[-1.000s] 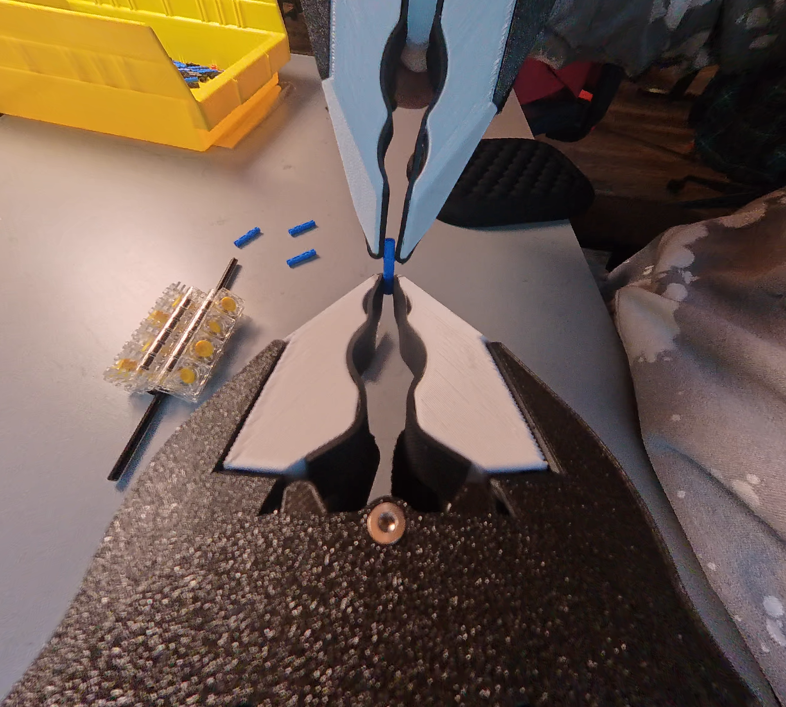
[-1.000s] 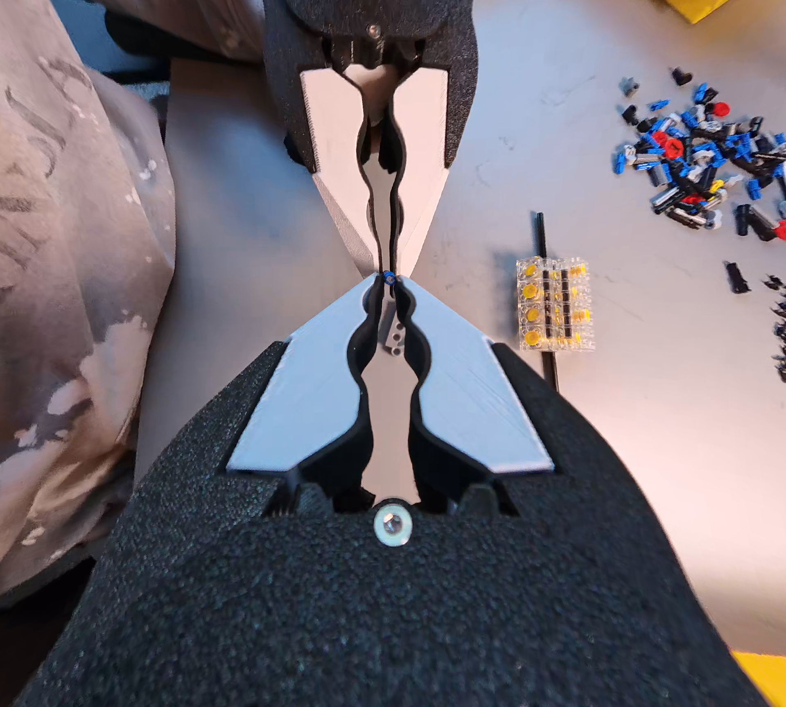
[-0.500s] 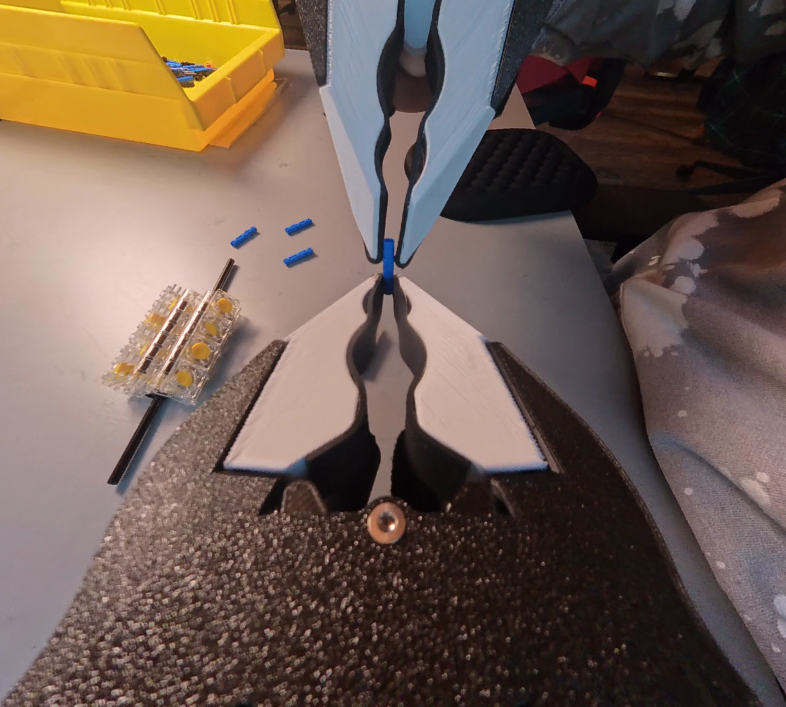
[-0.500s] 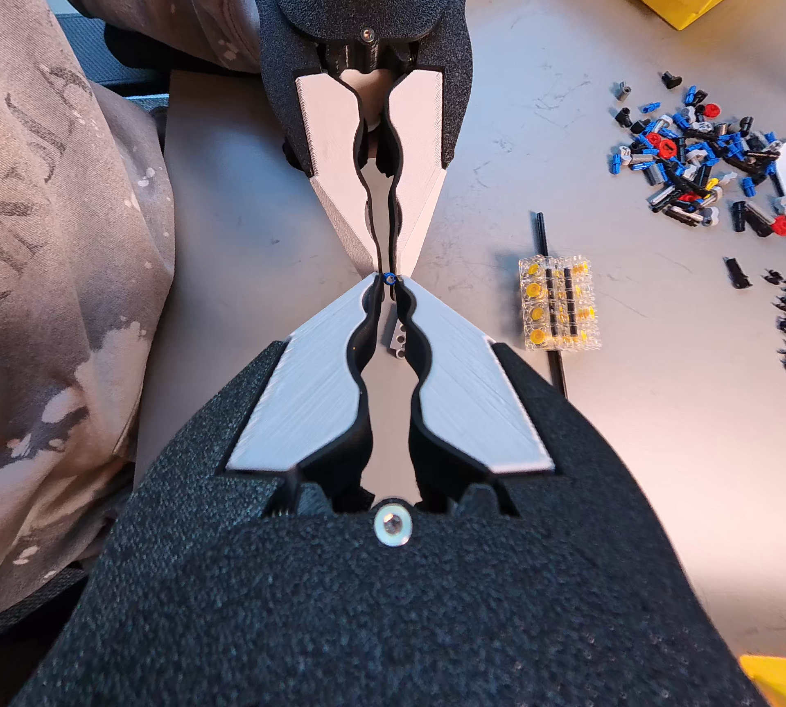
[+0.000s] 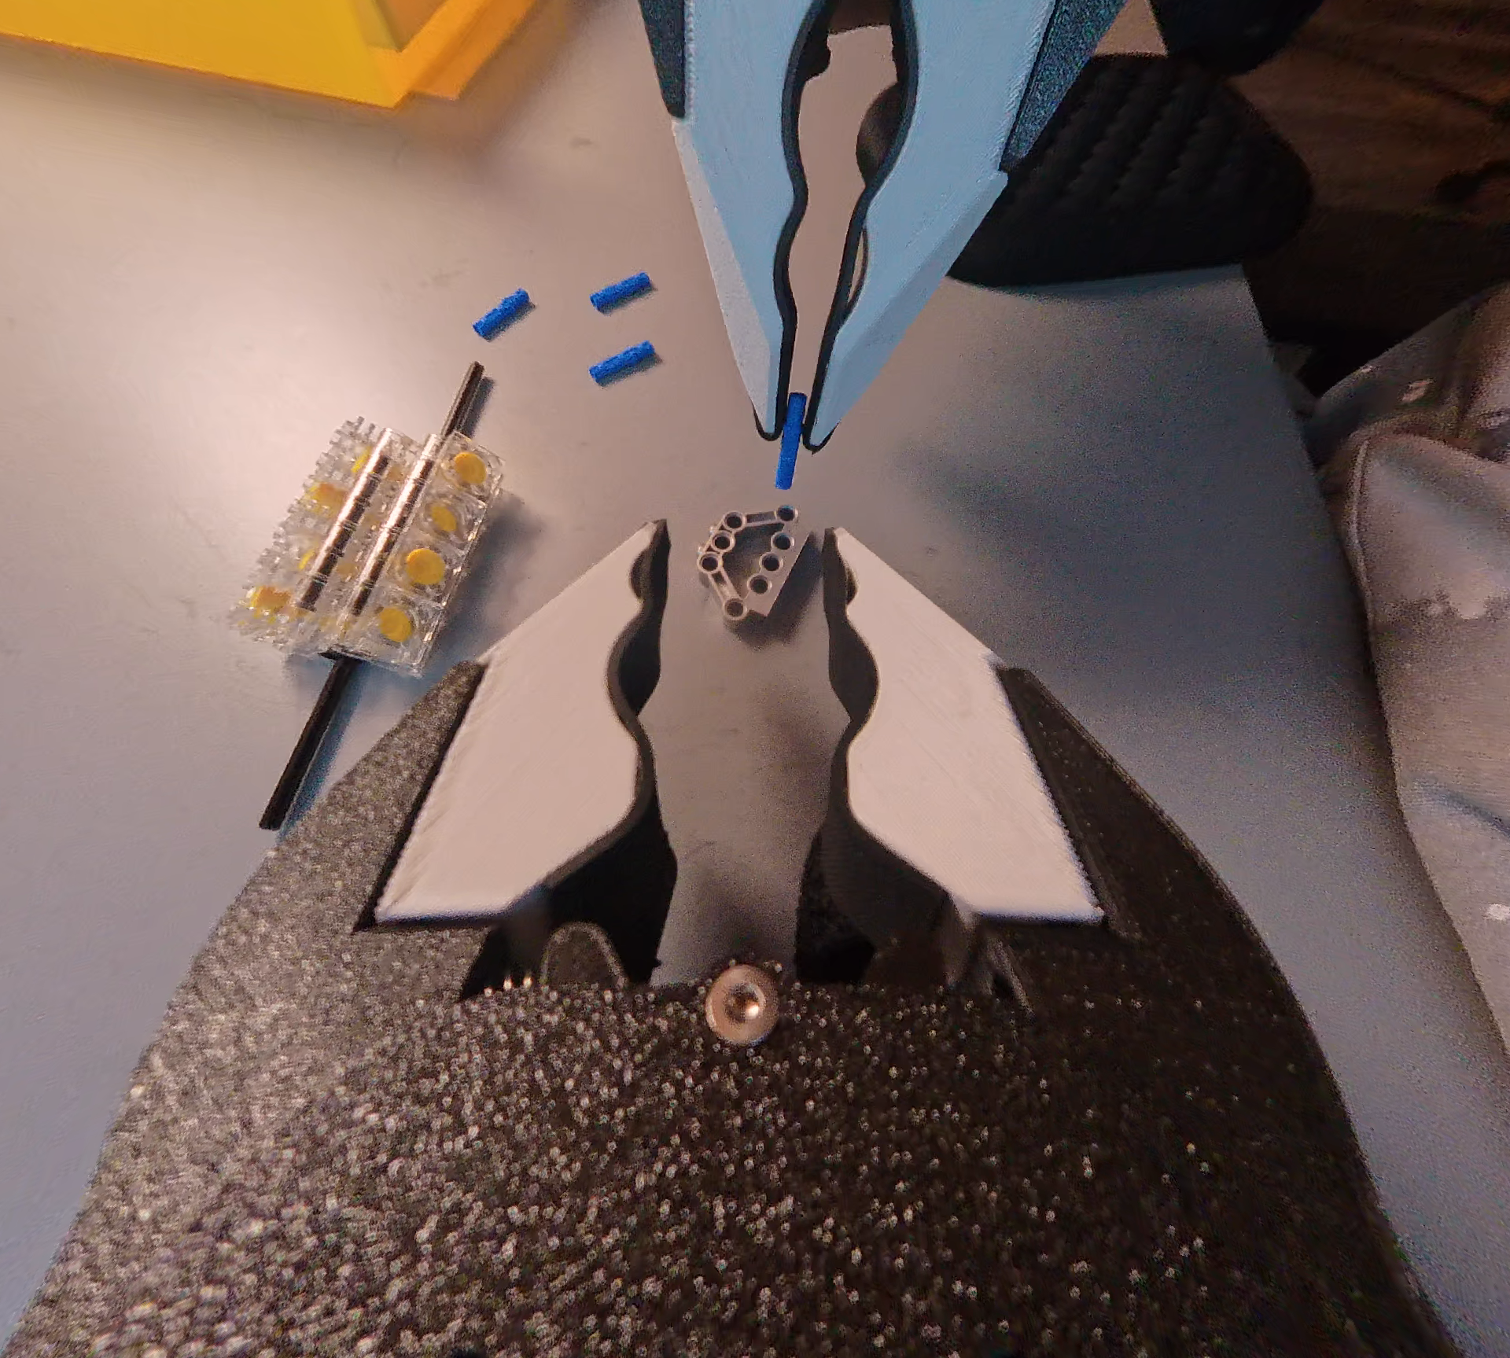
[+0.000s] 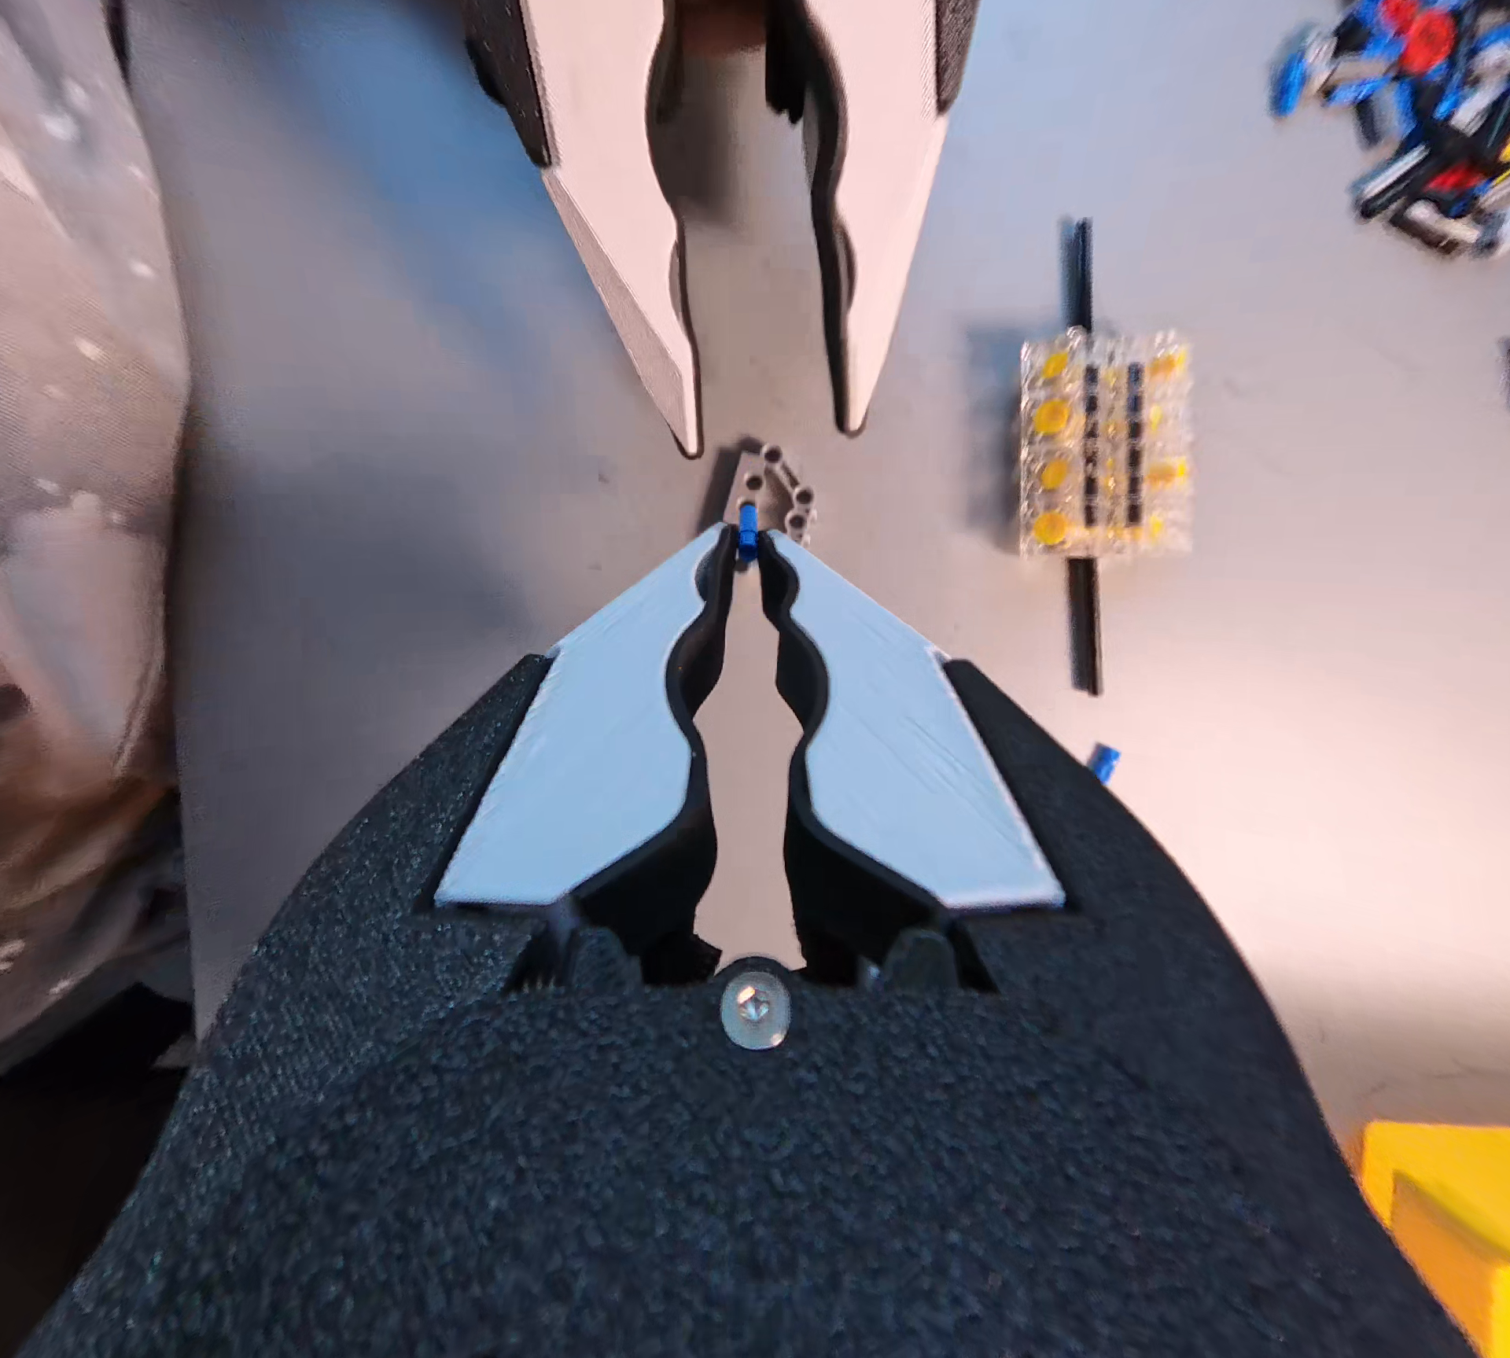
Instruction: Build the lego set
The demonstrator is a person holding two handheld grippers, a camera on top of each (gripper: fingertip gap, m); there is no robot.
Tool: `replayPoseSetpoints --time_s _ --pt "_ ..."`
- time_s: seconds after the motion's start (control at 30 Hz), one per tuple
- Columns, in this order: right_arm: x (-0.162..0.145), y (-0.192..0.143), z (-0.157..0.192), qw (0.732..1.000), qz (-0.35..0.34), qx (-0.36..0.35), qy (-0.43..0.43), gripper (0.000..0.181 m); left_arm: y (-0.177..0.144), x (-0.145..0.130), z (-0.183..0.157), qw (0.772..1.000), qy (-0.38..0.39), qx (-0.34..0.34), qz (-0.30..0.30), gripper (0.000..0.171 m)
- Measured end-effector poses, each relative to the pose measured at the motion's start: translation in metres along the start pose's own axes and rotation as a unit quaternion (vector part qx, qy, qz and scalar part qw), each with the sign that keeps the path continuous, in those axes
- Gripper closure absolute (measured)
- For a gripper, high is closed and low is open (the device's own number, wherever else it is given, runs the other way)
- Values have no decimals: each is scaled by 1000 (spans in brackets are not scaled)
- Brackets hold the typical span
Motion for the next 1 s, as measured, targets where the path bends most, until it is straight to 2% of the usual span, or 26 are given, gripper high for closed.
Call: replayPoseSetpoints --time_s 0.17,0.3,0.37,0.67,0.8,1.0 --pt "-6 16 3 999 49 8 -16 178 17 0 7 998 20 -11 58 129" --pt "-7 20 3 996 85 10 -33 178 26 -3 7 996 21 -23 82 139" --pt "-6 22 2 995 94 12 -39 178 28 -5 5 996 23 -17 88 146" --pt "3 25 4 987 137 27 -79 178 26 -8 2 996 18 -6 83 146" --pt "8 20 3 990 119 26 -75 178 19 -5 0 999 8 -11 49 146" --pt "16 8 3 997 49 22 -52 178 11 2 -5 999 0 -39 -4 168"
Point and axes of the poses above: each gripper's, where its closed fingertips meet, y out along the fingers, x out of its top, z = x × y across the jaws, the point moved 10 cm from there along -y, back along the fingers, and after that the axes turned 9 degrees about -x, right-handed, at the moved point
